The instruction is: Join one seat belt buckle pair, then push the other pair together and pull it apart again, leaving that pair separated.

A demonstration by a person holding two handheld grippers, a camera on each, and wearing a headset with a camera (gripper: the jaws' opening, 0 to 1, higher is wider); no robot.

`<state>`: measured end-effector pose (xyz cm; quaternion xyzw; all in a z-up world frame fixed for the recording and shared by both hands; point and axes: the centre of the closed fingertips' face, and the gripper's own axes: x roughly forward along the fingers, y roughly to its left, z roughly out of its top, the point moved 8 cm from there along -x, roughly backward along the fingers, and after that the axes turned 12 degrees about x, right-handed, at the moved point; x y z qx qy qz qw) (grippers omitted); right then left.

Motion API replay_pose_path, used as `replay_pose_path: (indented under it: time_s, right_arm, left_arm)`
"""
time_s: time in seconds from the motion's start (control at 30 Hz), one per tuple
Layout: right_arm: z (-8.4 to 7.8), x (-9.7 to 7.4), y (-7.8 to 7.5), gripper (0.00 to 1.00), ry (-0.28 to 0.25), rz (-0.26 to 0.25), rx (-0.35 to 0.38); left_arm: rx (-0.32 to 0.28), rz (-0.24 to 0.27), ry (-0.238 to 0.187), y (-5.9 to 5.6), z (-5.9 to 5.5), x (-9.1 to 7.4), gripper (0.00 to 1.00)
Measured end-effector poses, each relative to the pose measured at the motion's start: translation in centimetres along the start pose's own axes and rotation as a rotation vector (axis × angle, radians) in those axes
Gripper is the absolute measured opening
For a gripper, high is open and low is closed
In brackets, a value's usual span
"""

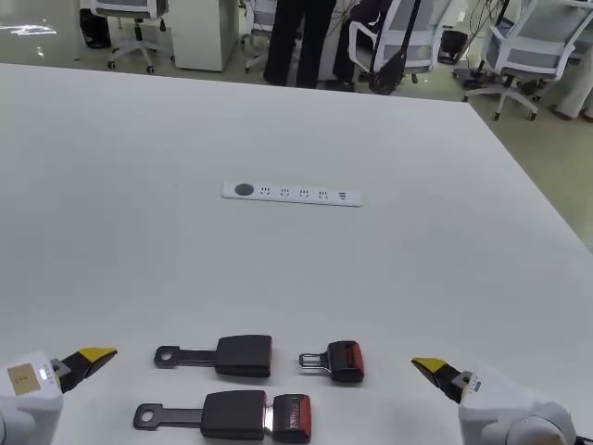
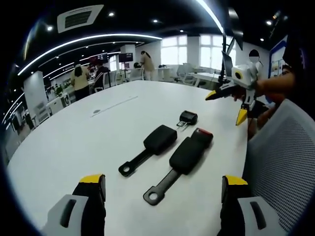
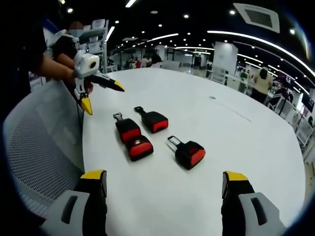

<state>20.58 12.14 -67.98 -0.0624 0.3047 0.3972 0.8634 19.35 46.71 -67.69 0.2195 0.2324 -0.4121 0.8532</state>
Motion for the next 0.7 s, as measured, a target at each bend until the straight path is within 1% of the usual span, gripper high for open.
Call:
replay_pose_path:
  time_s: [0.33,0.7]
  right_arm:
    - [-0.28,-0.04,0.03,0.99,-0.006,0.001,0.009]
    - [-0.38,-0.09,-0.15,0.99,-0.003,-0.001,0.006]
  left_arm:
    - [-0.008,0.004,0.003,0.23,-0.22,0.06,1.00]
    - [-0.015,0.002,0.002,0.09,-0.21,0.14,1.00]
